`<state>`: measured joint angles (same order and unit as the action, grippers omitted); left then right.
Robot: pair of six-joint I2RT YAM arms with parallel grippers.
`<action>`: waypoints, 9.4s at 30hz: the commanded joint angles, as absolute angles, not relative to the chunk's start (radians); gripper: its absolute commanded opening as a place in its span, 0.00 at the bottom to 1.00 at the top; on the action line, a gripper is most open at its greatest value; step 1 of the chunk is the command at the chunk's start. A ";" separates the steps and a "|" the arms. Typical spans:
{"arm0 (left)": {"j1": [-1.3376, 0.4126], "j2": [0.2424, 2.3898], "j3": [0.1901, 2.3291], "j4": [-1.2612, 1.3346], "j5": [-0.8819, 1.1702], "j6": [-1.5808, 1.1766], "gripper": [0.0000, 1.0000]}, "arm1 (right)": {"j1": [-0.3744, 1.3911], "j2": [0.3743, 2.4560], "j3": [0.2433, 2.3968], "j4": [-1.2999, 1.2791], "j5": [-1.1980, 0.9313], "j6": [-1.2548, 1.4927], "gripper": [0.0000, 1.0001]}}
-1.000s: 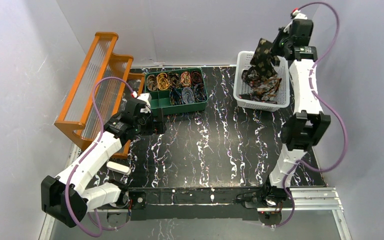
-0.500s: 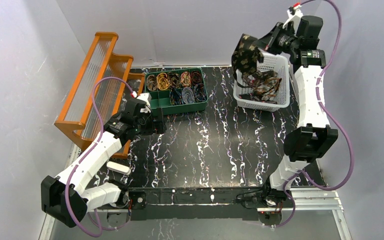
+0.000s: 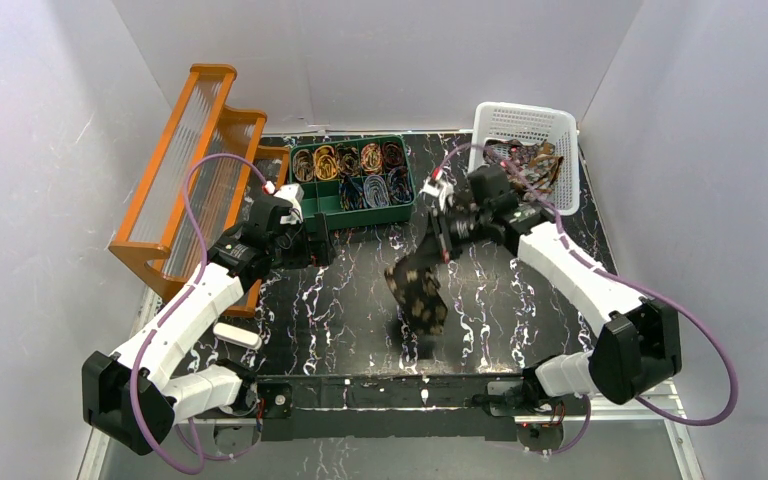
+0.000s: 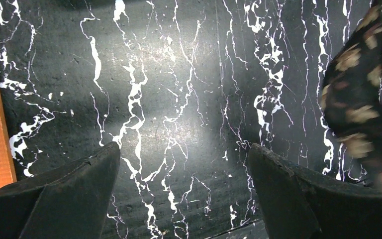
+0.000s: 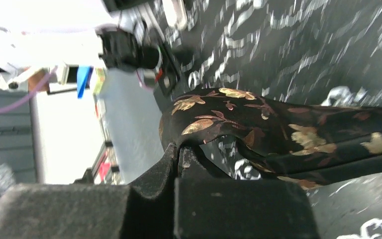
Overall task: Roll the ties
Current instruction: Place the tie at the center of the board, then flatten out the tie at the center of the board.
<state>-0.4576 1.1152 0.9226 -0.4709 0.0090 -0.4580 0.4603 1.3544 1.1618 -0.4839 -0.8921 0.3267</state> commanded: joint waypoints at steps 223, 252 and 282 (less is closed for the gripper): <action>-0.502 1.026 0.633 -0.572 -0.336 -0.900 0.00 | 0.823 1.136 0.652 -0.013 0.739 -0.704 0.01; -0.458 0.985 0.676 -0.678 -0.380 -0.878 0.00 | 0.889 0.671 0.543 -0.226 0.608 0.418 0.96; -0.448 0.969 0.702 -0.702 -0.343 -0.823 0.00 | 0.095 1.088 0.541 -0.197 0.088 1.014 0.83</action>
<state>-0.4534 0.9726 0.6724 -0.6884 -0.3393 -0.8360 0.1219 1.0538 0.5671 -0.3267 0.0696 0.9874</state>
